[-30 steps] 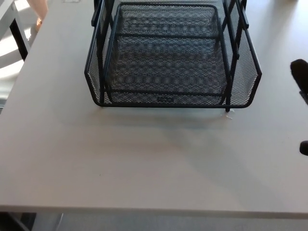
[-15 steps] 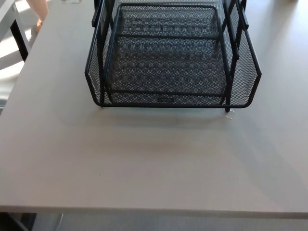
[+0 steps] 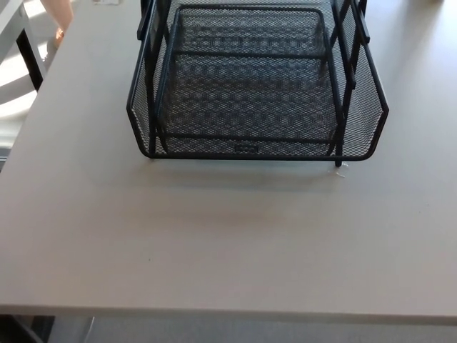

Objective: The robot uses its right hand to grab the drawer kept on the middle of the desk and pull it out towards the robot

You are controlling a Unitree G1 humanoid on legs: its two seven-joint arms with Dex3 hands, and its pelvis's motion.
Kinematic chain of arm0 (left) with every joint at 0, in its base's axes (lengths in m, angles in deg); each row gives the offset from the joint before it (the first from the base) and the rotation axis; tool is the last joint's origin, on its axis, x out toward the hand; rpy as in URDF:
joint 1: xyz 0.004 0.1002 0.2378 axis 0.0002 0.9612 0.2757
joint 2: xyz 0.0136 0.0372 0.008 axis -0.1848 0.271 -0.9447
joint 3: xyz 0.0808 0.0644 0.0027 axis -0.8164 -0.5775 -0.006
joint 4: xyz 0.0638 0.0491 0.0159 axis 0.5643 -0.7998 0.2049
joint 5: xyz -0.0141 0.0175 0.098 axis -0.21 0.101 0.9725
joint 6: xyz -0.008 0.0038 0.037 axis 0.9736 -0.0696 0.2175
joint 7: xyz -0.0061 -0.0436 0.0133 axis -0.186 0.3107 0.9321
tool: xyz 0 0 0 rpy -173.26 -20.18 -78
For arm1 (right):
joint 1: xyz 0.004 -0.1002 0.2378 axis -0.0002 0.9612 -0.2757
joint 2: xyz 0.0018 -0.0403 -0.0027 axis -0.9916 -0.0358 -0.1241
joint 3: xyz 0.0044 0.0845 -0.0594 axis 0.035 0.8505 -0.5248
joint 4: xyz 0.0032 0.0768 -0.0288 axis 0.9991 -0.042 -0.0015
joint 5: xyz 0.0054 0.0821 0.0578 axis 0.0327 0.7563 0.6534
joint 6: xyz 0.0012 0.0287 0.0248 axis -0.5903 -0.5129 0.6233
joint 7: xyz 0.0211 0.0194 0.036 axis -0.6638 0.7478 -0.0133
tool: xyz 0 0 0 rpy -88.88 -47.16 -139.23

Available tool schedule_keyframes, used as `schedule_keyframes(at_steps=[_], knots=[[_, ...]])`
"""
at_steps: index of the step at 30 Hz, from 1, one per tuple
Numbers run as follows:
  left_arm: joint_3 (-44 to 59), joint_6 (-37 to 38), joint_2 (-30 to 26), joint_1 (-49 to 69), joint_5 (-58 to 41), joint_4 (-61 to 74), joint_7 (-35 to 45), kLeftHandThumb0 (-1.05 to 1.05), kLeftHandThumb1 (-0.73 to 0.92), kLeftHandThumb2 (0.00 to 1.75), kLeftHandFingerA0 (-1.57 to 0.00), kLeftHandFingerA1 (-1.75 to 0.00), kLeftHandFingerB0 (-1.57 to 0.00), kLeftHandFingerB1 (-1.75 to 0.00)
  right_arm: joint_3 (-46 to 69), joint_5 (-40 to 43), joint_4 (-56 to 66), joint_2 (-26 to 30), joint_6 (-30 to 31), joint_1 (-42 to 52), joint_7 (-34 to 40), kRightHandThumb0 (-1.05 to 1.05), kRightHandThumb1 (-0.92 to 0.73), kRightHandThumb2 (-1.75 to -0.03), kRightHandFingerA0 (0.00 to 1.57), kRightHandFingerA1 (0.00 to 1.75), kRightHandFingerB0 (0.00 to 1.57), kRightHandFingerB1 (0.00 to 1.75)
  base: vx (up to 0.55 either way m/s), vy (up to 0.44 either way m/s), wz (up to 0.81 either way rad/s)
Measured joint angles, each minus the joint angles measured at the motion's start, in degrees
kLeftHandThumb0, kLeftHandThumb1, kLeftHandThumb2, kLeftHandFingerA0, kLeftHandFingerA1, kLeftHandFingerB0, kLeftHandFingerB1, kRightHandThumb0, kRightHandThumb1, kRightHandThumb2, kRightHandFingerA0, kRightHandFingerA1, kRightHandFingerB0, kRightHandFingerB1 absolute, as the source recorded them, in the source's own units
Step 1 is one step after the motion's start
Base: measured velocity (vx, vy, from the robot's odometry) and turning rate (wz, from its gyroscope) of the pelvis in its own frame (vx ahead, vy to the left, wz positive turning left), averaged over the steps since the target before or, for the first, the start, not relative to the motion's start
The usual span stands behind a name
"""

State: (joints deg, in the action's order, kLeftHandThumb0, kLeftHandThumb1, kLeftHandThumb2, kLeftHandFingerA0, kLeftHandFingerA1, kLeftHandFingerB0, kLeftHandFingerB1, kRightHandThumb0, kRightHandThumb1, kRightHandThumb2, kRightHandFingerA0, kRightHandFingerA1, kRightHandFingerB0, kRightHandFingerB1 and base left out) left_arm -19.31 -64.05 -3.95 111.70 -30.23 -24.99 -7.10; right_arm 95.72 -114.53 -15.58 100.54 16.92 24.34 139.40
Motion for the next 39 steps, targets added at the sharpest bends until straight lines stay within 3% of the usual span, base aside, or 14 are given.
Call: schedule_keyframes(at_steps=[1,2,14,16,17,22,23,25,26,28,31,32,33,39], knots=[[0.0,0.0,0.0,0.0,0.0,-0.1,0.0,-0.33,0.71,0.61,-0.59,-0.88,-0.58,-0.62,0.0,0.2,-1.4,-0.3,-0.1,-0.1,0.2,-0.38,-0.46,-1.02,0.04,0.56,0.00,0.50,0.00,0.000,0.00],[0.0,0.0,0.0,0.0,0.0,-0.1,0.0,-0.32,0.69,0.61,-0.59,-0.84,-0.58,-0.59,0.0,0.5,-3.4,-0.9,-0.2,-0.3,0.5,-0.72,-0.55,-0.88,0.05,0.54,0.12,0.47,0.00,0.000,0.00],[-0.4,0.0,0.2,-0.9,-0.1,-0.8,0.1,-0.32,0.71,0.61,-0.58,-0.81,-0.60,-0.59,0.6,6.7,-27.7,-11.7,-0.5,-3.7,1.1,-0.70,-0.57,-0.90,0.06,0.57,0.14,0.50,0.00,0.000,0.00],[-0.7,0.0,0.2,-1.2,0.0,-1.4,0.1,-0.31,0.70,0.60,-0.59,-0.80,-0.60,-0.57,0.5,8.1,-31.7,-13.8,-0.2,-4.4,1.0,-0.37,-0.49,-1.05,0.05,0.57,0.00,0.51,0.00,0.000,0.00],[-0.8,0.0,0.3,-1.3,0.0,-1.6,0.1,-0.31,0.69,0.60,-0.59,-0.81,-0.60,-0.57,0.4,8.5,-32.7,-14.4,-0.1,-4.6,0.9,-0.70,-0.56,-0.88,0.05,0.58,0.11,0.50,0.00,0.000,0.00],[-1.3,-0.1,0.3,-1.6,0.0,-2.1,0.3,-0.32,0.69,0.60,-0.59,-0.83,-0.60,-0.60,-2.2,12.3,-39.1,-18.3,0.7,-6.4,-1.1,-0.68,-0.55,-0.85,0.06,0.60,0.10,0.48,0.00,0.000,0.00],[-1.4,-0.1,0.3,-1.6,0.0,-2.1,0.3,-0.33,0.68,0.61,-0.60,-0.84,-0.59,-0.60,-2.5,12.9,-39.5,-18.5,0.7,-6.5,-1.9,-0.67,-0.68,-0.60,0.14,0.65,0.21,0.42,0.00,0.000,0.00],[-1.6,-0.1,0.3,-1.7,0.0,-2.3,0.3,-0.31,0.69,0.59,-0.61,-0.83,-0.61,-0.60,-3.3,14.1,-39.7,-18.7,0.4,-6.8,-3.5,-0.69,-0.51,-0.88,0.28,0.66,0.23,0.51,0.00,0.000,0.00],[-1.6,-0.1,0.3,-1.7,0.0,-2.3,0.3,-0.30,0.69,0.59,-0.61,-0.82,-0.62,-0.59,-3.8,14.7,-39.7,-18.8,0.5,-7.0,-4.4,-0.57,-0.59,-0.58,0.35,0.67,0.39,0.41,0.00,0.000,0.00],[-1.8,0.0,0.3,-1.9,0.0,-2.7,0.3,-0.30,0.69,0.59,-0.61,-0.81,-0.62,-0.58,-4.5,15.8,-39.8,-18.9,0.6,-7.8,-6.2,-0.60,-0.56,-0.57,0.40,0.58,0.38,0.38,0.00,0.000,0.00],[-1.9,0.0,0.3,-2.1,0.0,-3.1,0.4,-0.30,0.70,0.61,-0.58,-0.80,-0.61,-0.59,-6.3,16.3,-39.9,-18.9,1.1,-8.8,-8.5,-0.74,-0.71,-0.61,0.35,0.57,0.30,0.38,0.00,0.000,0.00],[-1.9,0.0,0.3,-2.1,0.0,-3.2,0.4,-0.31,0.70,0.61,-0.59,-0.79,-0.61,-0.58,-6.8,16.4,-39.9,-18.9,1.3,-9.0,-9.1,-0.77,-0.56,-0.95,0.31,0.60,0.27,0.49,0.00,0.000,0.00],[-1.9,0.0,0.3,-2.1,0.0,-3.2,0.5,-0.33,0.69,0.60,-0.60,-0.85,-0.61,-0.63,-7.7,16.4,-39.7,-18.9,1.6,-9.2,-10.2,-0.83,-0.71,-0.62,0.38,0.50,0.30,0.35,0.00,0.000,0.00],[-2.1,0.0,0.3,-2.3,0.0,-3.6,0.6,-0.32,0.69,0.60,-0.59,-0.78,-0.62,-0.56,-12.1,16.5,-39.2,-18.7,2.1,-10.2,-15.1,-0.67,-0.69,-0.62,0.48,0.45,0.37,0.36,0.00,0.000,0.00]])
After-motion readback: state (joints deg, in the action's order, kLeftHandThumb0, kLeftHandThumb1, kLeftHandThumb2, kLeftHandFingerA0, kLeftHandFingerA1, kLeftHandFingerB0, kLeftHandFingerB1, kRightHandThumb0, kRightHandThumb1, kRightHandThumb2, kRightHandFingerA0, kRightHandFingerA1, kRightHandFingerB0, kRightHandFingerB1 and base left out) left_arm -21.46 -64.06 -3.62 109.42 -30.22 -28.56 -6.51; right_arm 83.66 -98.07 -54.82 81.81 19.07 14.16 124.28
